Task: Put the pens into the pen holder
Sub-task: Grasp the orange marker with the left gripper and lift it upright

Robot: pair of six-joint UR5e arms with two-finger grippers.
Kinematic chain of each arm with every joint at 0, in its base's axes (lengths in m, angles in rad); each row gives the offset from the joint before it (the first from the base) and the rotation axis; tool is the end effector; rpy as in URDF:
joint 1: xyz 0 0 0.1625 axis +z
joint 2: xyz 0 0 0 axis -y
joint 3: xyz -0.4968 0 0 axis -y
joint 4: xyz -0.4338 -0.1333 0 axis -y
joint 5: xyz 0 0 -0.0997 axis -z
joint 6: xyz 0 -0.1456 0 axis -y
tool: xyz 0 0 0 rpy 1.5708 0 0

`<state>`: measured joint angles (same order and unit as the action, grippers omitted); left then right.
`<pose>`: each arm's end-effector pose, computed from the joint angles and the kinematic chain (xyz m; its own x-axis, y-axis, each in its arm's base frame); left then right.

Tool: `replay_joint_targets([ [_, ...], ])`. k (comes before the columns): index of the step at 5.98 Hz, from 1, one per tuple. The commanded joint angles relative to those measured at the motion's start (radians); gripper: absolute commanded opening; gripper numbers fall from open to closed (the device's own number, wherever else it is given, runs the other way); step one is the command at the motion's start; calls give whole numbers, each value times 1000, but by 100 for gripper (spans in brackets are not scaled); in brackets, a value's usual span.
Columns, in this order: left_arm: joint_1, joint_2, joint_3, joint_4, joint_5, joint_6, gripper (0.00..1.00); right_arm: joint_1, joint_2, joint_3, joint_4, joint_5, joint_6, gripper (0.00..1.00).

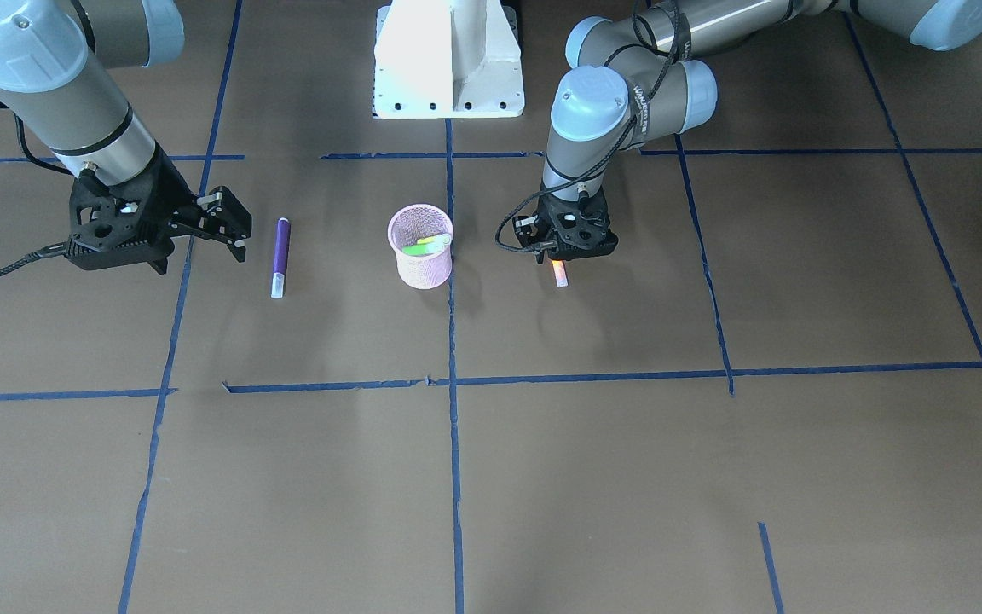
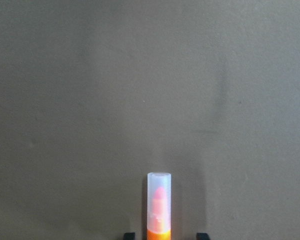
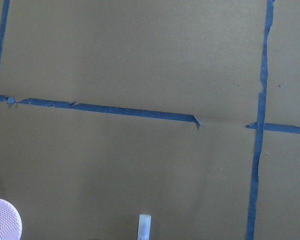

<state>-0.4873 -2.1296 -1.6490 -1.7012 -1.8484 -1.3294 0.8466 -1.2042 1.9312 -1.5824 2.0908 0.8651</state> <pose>0.6464 -0.4483 0.3573 0.6850 -0.1028 -0.7213 0.1220 0.9922 -0.0255 -0.3918 -0.5350 0.3680 0.6622 -0.1009 0.7425 -0.0061 0.9901 0.1399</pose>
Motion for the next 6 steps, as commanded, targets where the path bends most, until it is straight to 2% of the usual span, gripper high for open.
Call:
replay_joint_targets([
  [1, 1, 0, 3, 0, 0, 6, 48, 0, 0, 0, 2, 0, 0, 100],
  [4, 1, 7, 5, 0, 0, 10, 46, 0, 0, 2, 4, 0, 0, 100],
  [6, 1, 8, 5, 0, 0, 10, 24, 2, -2, 0, 5, 0, 2, 100],
])
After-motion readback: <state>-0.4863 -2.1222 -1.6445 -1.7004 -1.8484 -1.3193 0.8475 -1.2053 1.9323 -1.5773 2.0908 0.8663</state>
